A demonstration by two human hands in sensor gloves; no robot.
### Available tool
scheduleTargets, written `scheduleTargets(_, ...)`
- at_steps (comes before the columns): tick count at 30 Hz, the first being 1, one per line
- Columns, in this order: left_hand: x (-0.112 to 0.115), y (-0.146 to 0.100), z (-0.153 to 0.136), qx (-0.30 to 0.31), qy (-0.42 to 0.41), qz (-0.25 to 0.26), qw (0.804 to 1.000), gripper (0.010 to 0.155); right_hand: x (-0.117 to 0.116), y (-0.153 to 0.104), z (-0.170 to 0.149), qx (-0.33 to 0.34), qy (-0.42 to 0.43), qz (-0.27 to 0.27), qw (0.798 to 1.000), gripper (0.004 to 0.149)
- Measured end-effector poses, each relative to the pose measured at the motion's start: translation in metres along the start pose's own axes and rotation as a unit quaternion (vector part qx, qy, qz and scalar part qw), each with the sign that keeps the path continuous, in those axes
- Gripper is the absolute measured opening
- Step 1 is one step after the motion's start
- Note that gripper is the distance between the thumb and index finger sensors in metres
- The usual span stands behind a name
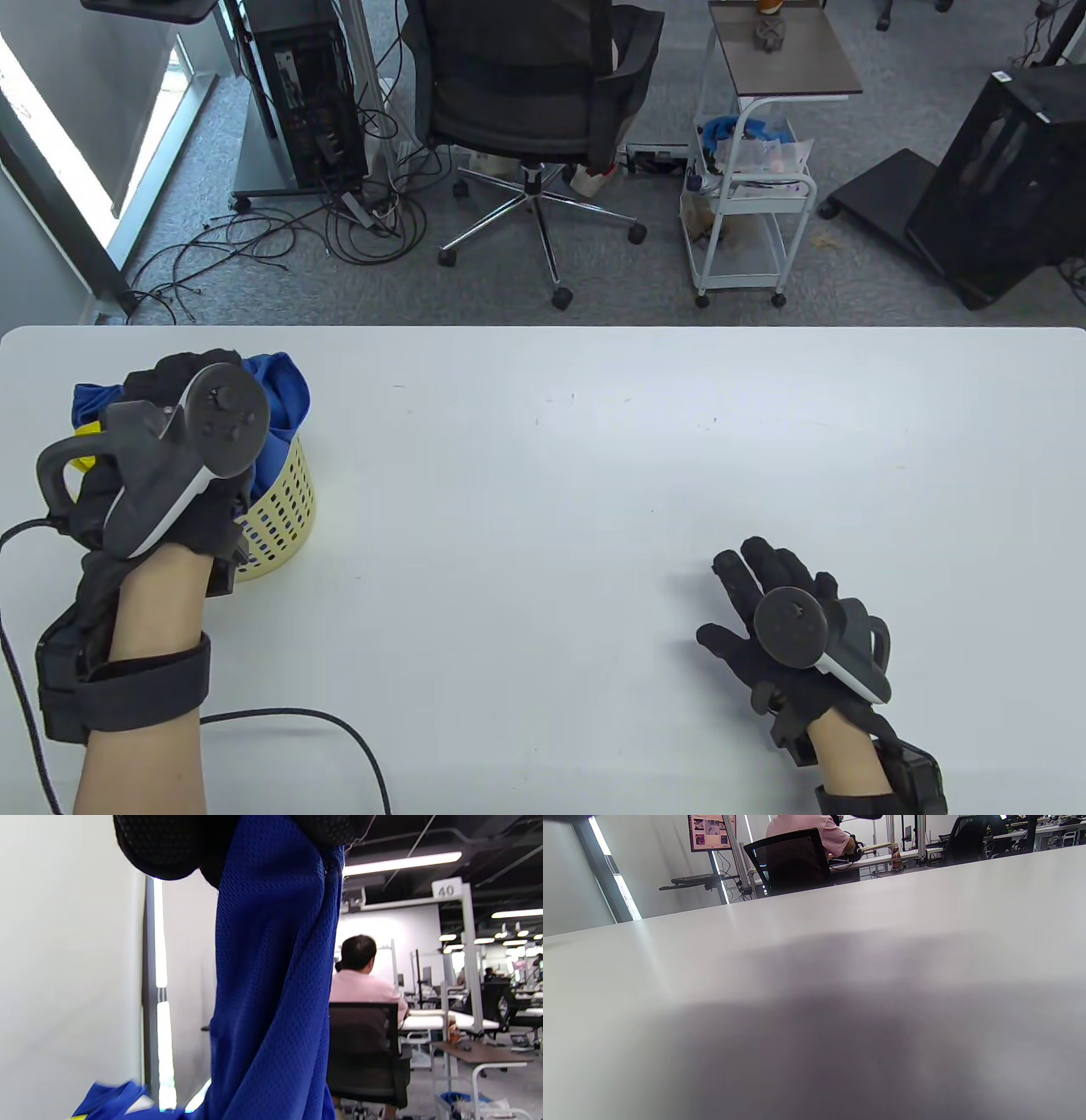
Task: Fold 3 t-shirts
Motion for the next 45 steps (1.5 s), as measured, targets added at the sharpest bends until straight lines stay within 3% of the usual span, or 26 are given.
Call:
scheduleTargets(7,-0.05,0.001,0.024,0.016,-0.023,0.043,0.999,0.043,0.003,-0.002,-0.002,0.001,0.01,-0.007,1.0,0.078)
scheduleTargets(17,-0.103,-0.003,0.064,0.053,-0.068,0.083,0.993,0.043,0.004,-0.003,-0.005,0.001,0.021,-0.012,1.0,0.078)
scheduleTargets(27,-0.135,-0.011,0.105,0.102,-0.141,0.108,0.979,0.043,0.005,-0.004,-0.007,0.0,0.027,-0.016,1.0,0.078)
scheduleTargets(40,-0.181,-0.034,0.184,0.201,-0.258,0.136,0.935,0.044,0.01,-0.007,-0.011,-0.003,0.037,-0.027,0.999,0.078)
scheduleTargets(45,-0.187,-0.036,0.194,0.199,-0.254,0.14,0.936,0.044,0.012,-0.009,-0.018,-0.013,0.055,-0.033,0.998,0.078)
Point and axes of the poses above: the tracker on the back of each hand, its own z axis roughly to the thumb side, its own y axis roughly from the wrist to the fingertips, x = y × z, the point moved 1 cm from there along y, roughly from the wrist to the fingertips, and after that the axes turned 5 degrees about x, right-handed, at the moved point
